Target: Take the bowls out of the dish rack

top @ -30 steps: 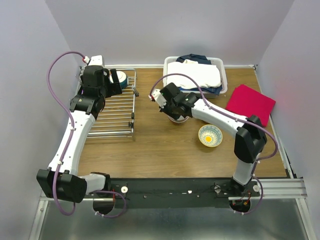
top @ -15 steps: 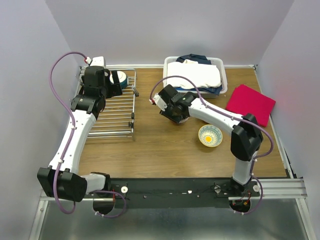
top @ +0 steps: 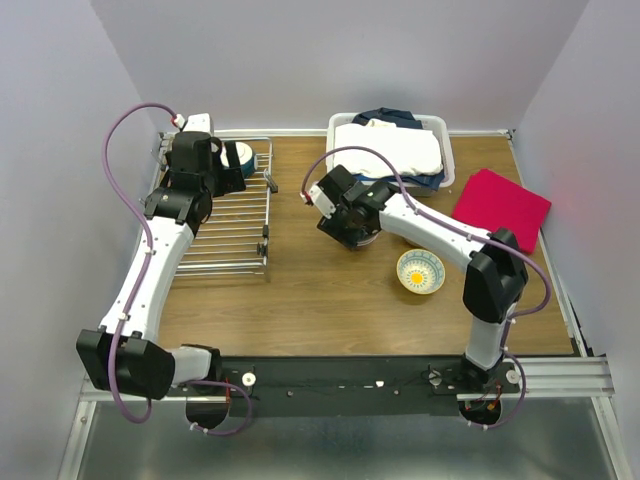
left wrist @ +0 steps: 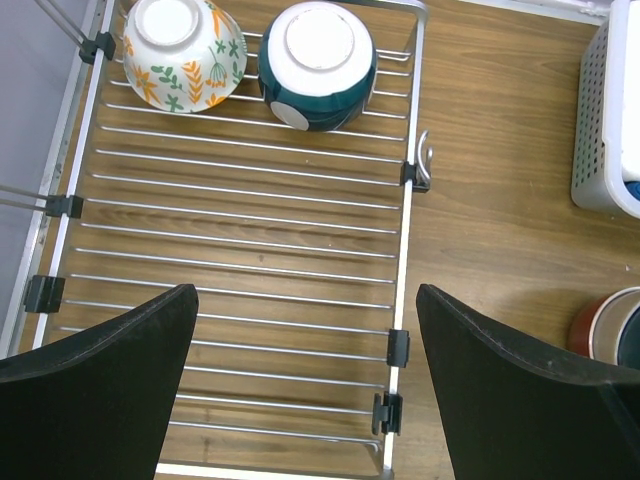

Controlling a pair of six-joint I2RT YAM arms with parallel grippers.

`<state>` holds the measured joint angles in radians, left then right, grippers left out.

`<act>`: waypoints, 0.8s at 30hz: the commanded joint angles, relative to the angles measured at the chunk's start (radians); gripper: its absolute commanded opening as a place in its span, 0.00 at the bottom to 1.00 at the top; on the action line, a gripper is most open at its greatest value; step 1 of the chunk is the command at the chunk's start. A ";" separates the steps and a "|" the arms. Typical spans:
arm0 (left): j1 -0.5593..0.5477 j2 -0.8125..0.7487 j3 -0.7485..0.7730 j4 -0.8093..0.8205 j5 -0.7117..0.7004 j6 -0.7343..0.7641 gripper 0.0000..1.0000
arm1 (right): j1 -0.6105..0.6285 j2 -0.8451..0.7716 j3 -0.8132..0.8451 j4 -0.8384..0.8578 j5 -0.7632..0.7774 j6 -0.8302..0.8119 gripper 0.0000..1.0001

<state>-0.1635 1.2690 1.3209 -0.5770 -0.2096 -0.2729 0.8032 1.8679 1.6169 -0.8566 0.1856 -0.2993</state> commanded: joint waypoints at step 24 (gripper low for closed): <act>0.156 0.371 0.132 0.219 0.121 -0.301 0.99 | 0.002 -0.443 -0.305 0.341 -0.003 0.247 1.00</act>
<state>-0.0418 1.5749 1.4086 -0.4637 -0.1738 -0.4591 0.8032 1.4773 1.3567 -0.5991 0.1642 -0.1043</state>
